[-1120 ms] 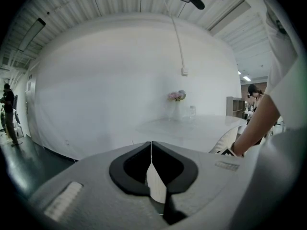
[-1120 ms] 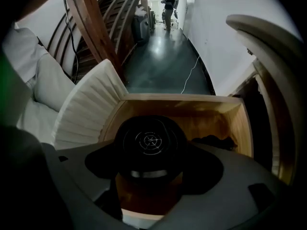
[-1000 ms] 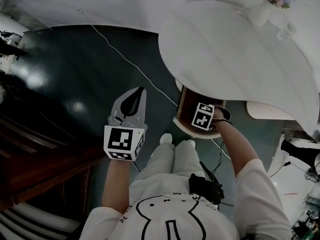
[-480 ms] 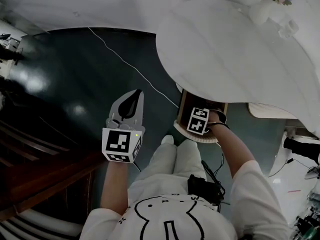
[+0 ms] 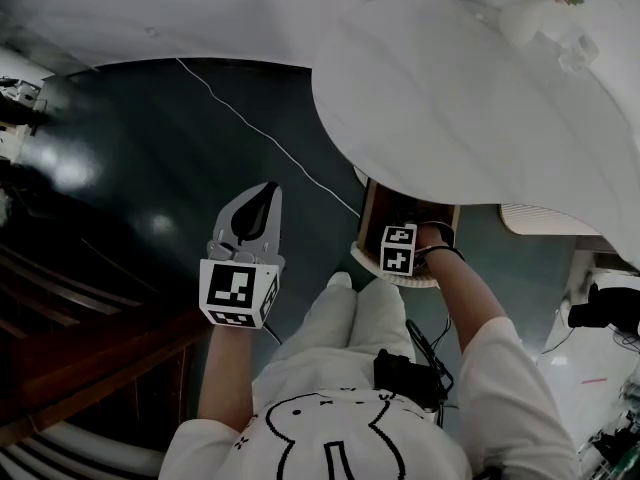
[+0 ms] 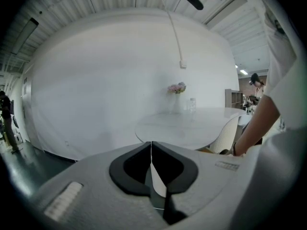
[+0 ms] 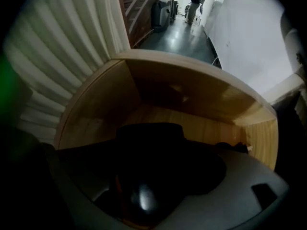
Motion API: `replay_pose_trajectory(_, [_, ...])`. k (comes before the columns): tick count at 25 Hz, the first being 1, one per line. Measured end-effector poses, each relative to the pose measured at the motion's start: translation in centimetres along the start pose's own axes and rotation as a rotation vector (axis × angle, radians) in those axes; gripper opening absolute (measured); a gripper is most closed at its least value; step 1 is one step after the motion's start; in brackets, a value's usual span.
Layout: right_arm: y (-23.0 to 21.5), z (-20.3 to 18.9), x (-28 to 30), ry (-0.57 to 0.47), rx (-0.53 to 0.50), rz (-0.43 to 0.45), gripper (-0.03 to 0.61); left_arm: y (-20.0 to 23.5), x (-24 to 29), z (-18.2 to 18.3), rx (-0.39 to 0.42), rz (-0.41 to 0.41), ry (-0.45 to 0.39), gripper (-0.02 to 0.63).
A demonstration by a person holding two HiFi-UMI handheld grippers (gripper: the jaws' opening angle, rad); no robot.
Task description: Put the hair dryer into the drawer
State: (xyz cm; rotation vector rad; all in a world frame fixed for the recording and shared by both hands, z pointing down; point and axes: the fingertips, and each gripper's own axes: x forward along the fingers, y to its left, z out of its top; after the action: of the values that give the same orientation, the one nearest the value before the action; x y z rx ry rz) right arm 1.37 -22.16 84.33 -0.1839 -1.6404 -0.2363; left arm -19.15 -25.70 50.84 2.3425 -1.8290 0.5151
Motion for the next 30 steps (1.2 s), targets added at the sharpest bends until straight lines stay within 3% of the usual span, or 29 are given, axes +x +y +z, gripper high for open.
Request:
replay_pose_trajectory(4, [0.2,-0.1,0.2,-0.013,0.024,0.025,0.356,-0.4,0.1,0.2,0.011,-0.015,0.003,0.017])
replay_pose_trajectory(9, [0.6,1.1,-0.3,-0.083,0.156,0.092,0.371,-1.3,-0.1,0.6,0.033,-0.046,0.001,0.017])
replay_pose_trajectory(15, [0.7,0.9,-2.0,-0.093,0.217,0.073,0.371,-1.8,-0.7,1.5,0.029,-0.057,-0.006,0.017])
replay_pose_trajectory(23, [0.9,-0.2,-7.4,-0.123,0.368,0.059,0.37,-3.9,-0.8,6.0,0.011,-0.097,-0.048,0.017])
replay_pose_trajectory(30, [2.2,-1.0,-11.4,-0.11,0.394,0.075,0.368,-5.6,-1.4,9.6,-0.009,-0.109,-0.095,0.017])
